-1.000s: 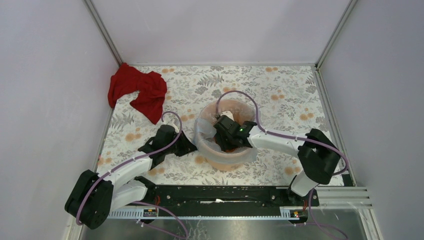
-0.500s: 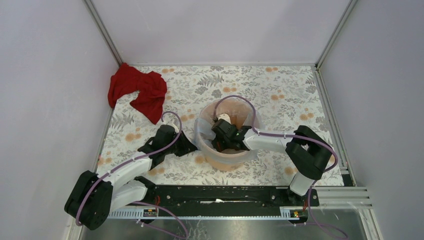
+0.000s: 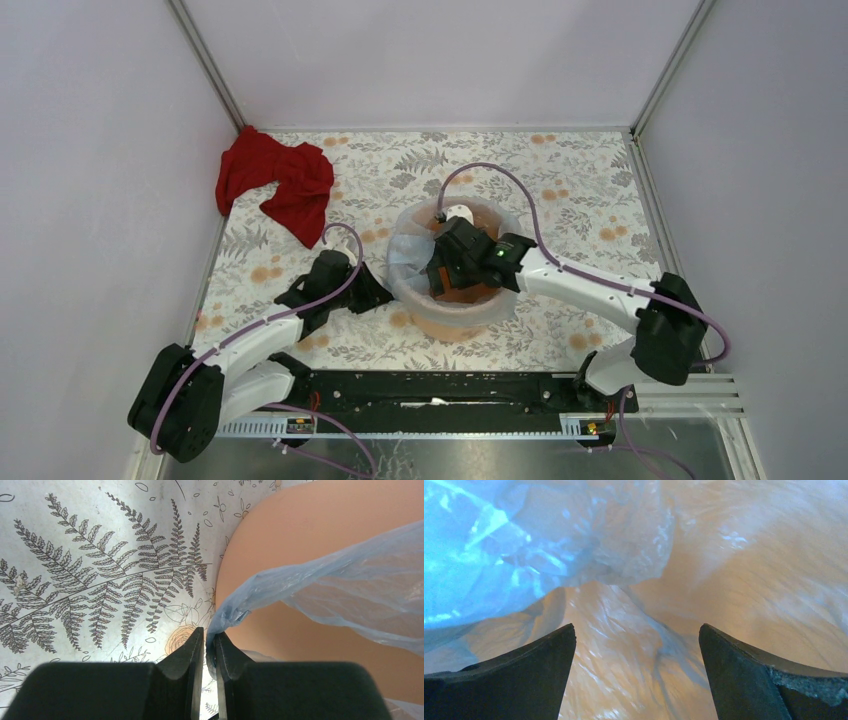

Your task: Put the trash bags into the trash bin

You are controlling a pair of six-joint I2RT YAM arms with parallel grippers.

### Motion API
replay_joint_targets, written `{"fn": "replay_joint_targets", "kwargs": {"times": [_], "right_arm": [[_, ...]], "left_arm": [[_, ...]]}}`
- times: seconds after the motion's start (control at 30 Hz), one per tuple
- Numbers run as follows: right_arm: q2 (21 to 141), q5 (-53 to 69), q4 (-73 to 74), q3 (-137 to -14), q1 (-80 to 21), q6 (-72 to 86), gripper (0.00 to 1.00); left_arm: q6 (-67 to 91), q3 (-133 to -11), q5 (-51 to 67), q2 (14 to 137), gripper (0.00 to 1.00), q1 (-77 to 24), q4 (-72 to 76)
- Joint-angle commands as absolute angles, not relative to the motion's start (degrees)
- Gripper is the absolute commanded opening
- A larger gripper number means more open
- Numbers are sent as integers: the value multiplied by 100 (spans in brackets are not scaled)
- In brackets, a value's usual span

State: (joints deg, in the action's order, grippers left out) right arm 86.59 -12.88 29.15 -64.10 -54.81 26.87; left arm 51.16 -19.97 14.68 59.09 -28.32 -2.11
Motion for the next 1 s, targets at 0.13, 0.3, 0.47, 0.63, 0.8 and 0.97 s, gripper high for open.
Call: {"fn": "replay_joint_targets", "kwargs": {"times": [0.13, 0.3, 0.47, 0.63, 0.8, 0.97], "right_arm": [[8394, -2326, 3569, -6886, -5514, 2452, 100], [8534, -2941, 3646, -6721, -5451, 2505, 100], [8768, -1823, 3047, -6339, -5448, 2487, 93], [8904, -498, 2014, -6040, -5576, 2958, 85], [9060, -1103, 2638, -6345, -5591, 3026, 63], [8644, -1667, 2987, -5991, -5597, 3150, 39]], "left_arm": [[5036, -1943, 1415, 5874, 19, -2848, -101], [5011, -1981, 1400, 5844, 20, -2848, -170], [5036, -1979, 1415, 5876, 21, -2848, -103], [5019, -2035, 1470, 5912, 20, -2848, -96], [5002, -2041, 1375, 5803, 20, -2847, -234], [4966, -2013, 1295, 5761, 21, -2848, -262]]}}
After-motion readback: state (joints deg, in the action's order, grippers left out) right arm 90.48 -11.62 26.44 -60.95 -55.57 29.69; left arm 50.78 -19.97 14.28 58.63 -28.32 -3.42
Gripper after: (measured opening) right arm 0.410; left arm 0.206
